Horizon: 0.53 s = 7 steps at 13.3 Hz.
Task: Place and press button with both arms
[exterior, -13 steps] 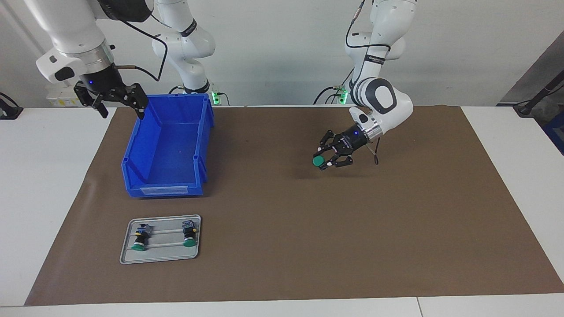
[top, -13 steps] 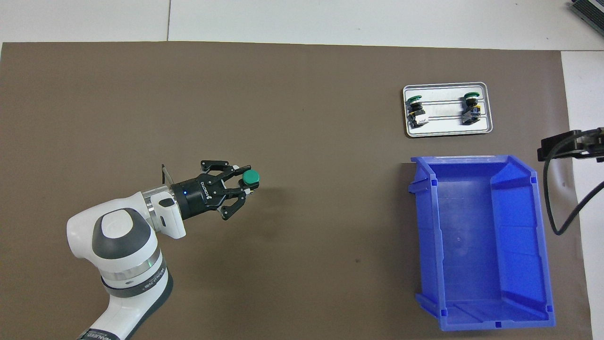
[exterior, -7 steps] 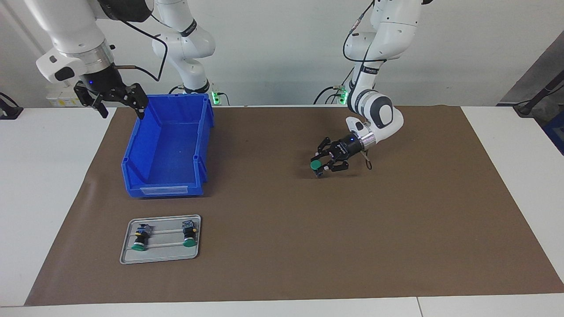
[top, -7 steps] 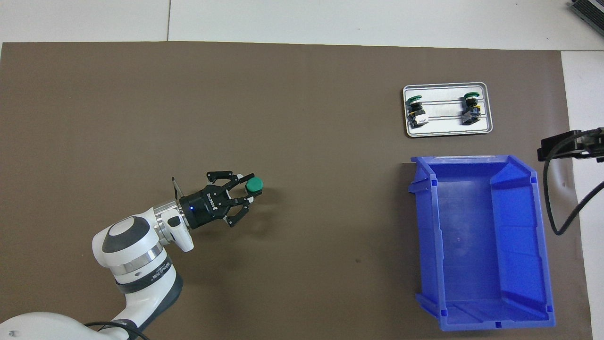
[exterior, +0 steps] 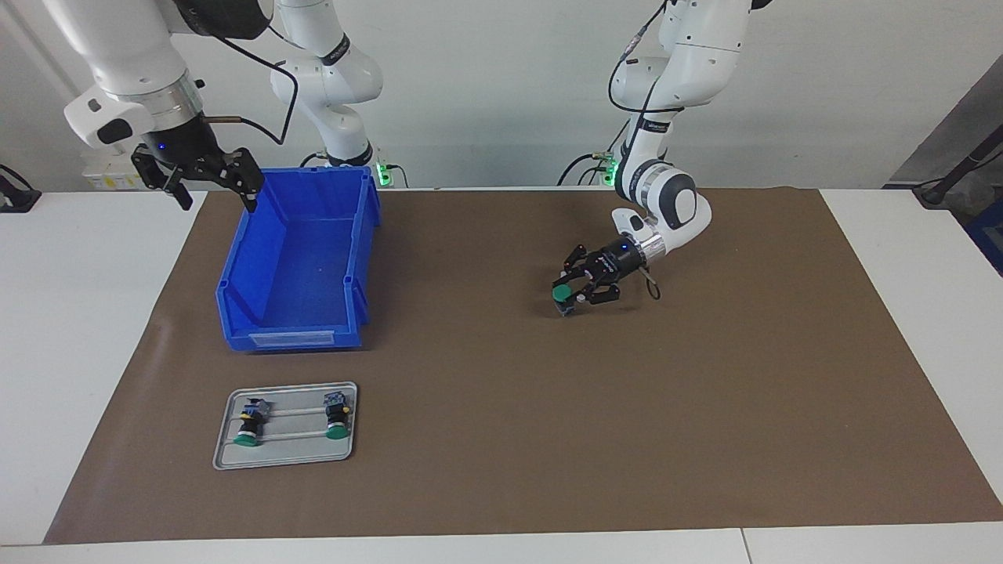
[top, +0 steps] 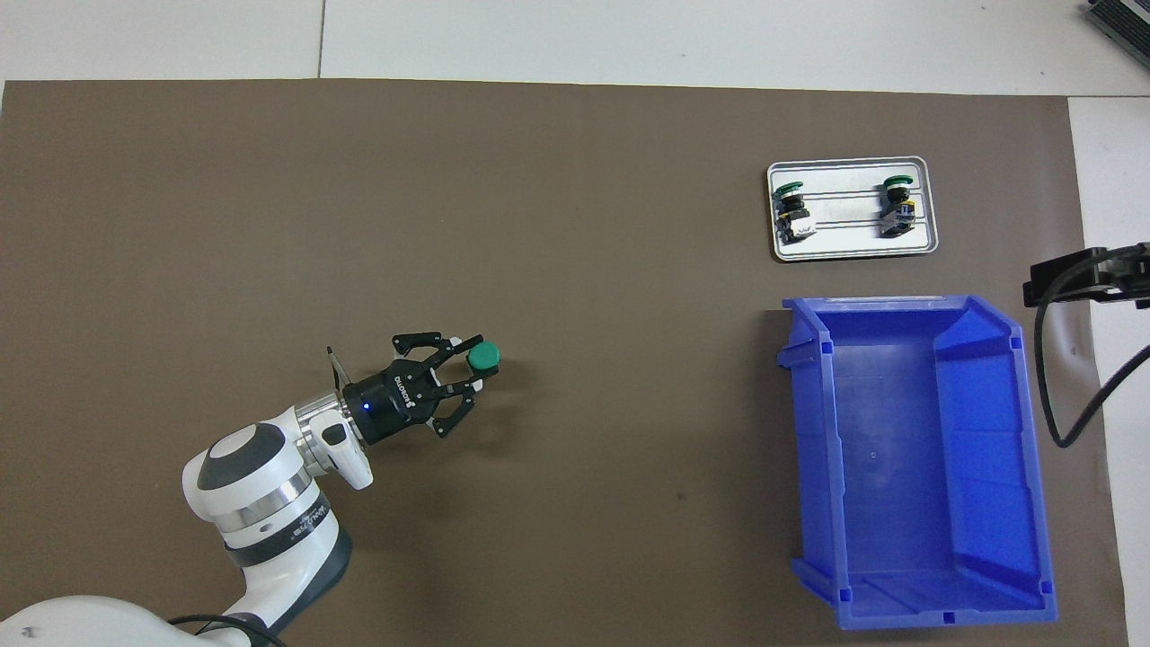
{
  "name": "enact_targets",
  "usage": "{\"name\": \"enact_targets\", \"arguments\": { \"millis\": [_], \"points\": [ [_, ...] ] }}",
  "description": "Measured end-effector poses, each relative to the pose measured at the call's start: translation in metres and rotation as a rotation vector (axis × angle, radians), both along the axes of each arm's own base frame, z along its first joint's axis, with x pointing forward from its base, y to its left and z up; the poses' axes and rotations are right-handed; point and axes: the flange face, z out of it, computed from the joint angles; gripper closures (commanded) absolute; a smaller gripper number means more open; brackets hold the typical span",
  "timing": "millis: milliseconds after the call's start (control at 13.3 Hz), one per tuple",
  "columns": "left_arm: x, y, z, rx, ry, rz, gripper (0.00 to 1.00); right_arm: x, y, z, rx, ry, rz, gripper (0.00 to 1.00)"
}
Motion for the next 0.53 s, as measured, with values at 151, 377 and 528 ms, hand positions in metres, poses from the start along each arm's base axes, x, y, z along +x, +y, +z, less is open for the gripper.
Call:
{"name": "enact_targets", "arguments": {
  "millis": [151,377,528],
  "points": [
    [-0.0008,0.0011,-0.0014,0.007,0.004,0.003,1.0,0.0,0.0,0.0,0.0,0.0,0.0,0.0],
    [-0.0022,0.0025,-0.0035,0.015,0.011,0.006,0.89,0.0,0.0,0.0,0.0,0.0,0.0,0.0],
    [-0.0025,0.0036,-0.0045,0.023,0.014,0.01,0.58,0.0,0.0,0.0,0.0,0.0,0.0,0.0]
  ]
}}
